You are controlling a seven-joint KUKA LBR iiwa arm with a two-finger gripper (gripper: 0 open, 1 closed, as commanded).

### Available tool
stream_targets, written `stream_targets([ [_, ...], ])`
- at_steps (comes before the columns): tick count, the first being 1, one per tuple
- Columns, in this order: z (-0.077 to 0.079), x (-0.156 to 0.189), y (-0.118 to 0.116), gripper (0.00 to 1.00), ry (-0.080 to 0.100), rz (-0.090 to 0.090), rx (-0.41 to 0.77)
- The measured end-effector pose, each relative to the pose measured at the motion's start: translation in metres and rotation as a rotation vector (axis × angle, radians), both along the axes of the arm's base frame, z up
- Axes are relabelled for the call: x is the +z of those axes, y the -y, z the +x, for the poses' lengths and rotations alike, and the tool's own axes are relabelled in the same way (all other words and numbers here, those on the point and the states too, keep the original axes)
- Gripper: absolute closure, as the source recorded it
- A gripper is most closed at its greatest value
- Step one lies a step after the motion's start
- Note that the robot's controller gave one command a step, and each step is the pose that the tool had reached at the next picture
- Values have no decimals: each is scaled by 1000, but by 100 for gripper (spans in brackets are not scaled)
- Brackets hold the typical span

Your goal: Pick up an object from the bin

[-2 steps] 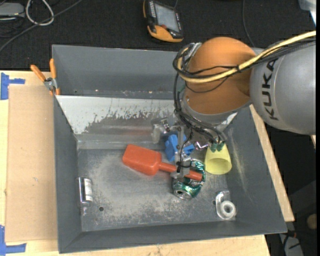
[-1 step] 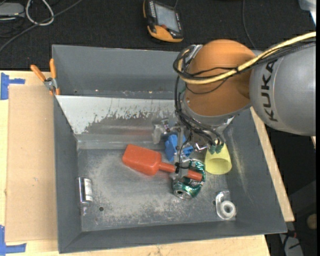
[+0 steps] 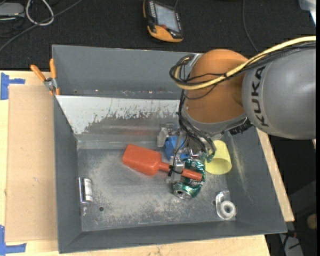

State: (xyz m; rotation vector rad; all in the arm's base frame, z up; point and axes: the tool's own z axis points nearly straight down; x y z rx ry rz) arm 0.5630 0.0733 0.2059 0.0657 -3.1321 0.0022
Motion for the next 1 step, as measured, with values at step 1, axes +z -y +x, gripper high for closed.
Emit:
stream_targets([
  [1,20,-11,-5,0,11,7,398],
])
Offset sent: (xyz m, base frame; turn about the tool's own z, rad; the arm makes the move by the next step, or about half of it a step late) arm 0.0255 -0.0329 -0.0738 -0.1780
